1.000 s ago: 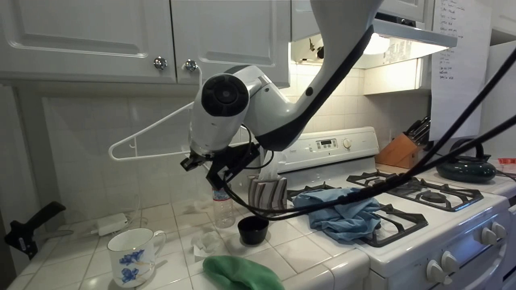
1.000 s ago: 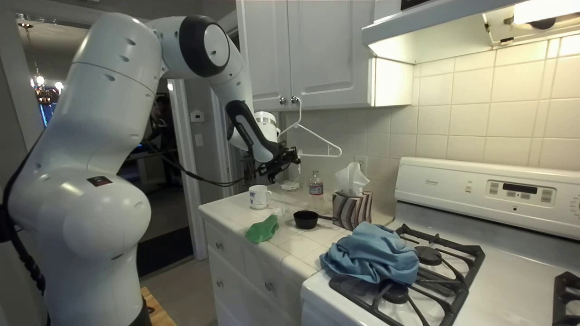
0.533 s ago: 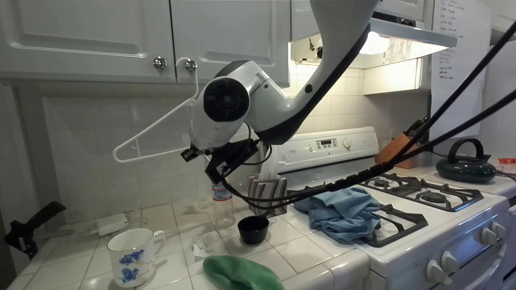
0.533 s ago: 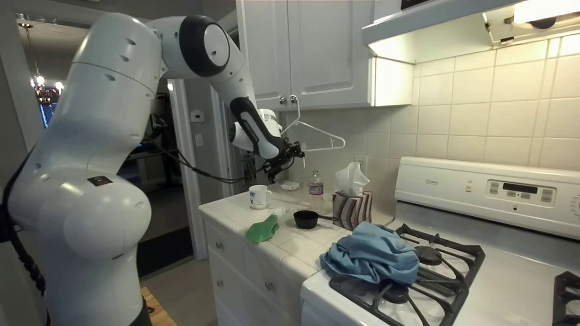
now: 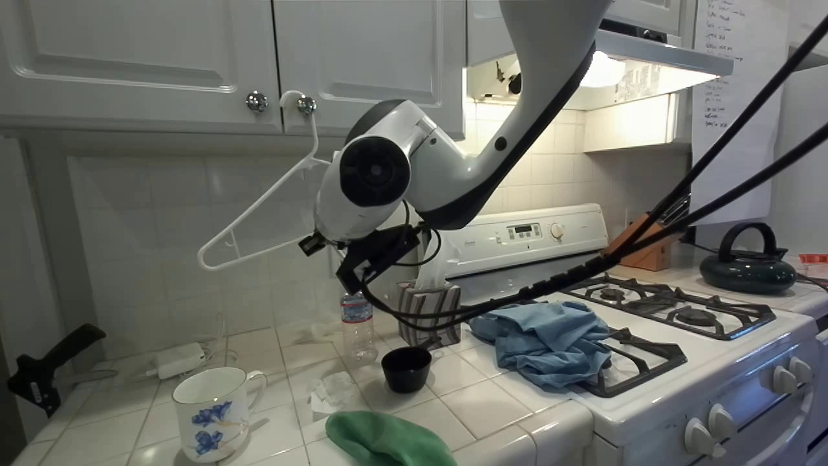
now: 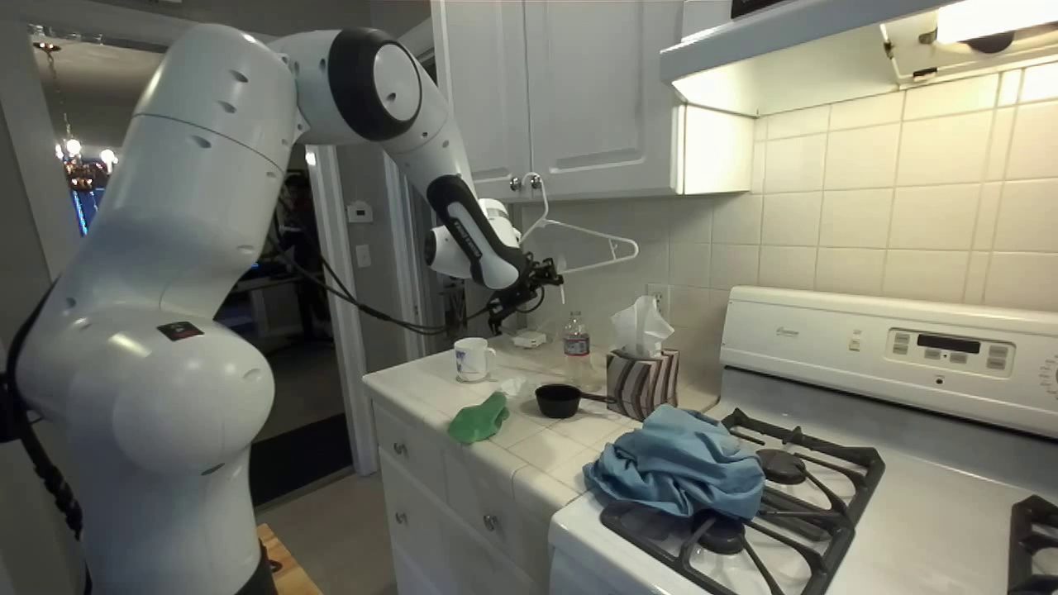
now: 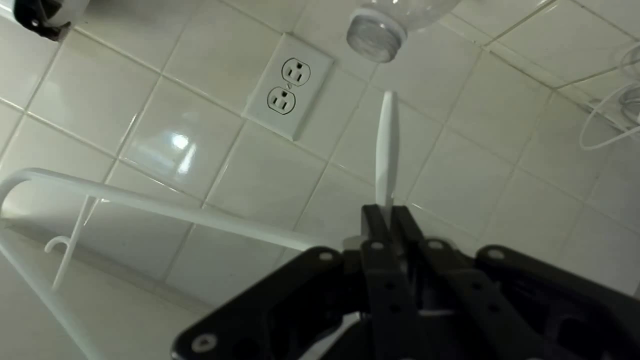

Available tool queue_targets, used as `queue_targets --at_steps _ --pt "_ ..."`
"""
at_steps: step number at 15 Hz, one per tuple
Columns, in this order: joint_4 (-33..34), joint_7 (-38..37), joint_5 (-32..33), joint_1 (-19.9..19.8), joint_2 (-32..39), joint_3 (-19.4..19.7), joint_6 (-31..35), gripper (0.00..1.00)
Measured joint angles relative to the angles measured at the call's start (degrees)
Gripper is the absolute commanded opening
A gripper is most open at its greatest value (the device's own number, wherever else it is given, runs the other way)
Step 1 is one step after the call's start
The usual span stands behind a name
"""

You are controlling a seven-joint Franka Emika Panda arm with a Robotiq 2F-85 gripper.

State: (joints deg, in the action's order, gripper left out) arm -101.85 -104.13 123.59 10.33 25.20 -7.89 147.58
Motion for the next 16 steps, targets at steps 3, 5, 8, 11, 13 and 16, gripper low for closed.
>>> queue_targets --at_steps 3,5,8,11,13,16 --pt "0.1 -0.4 0.6 -0.4 0.8 0.0 0.1 0.02" --pt "0.5 -0.4 0.6 -0.8 1.9 0.0 1.4 0.02" --pt "0.8 -0.6 0.6 -1.2 2.6 -0.1 5.6 0.02" --pt "0.8 -0.6 0.6 -1.2 2.3 -0.5 7.1 0.02" --pt "0.8 -0.6 0.8 -1.1 1.8 -0.6 7.1 0.02" --pt "0.8 -0.6 1.7 -1.1 1.0 -0.6 6.8 0.02"
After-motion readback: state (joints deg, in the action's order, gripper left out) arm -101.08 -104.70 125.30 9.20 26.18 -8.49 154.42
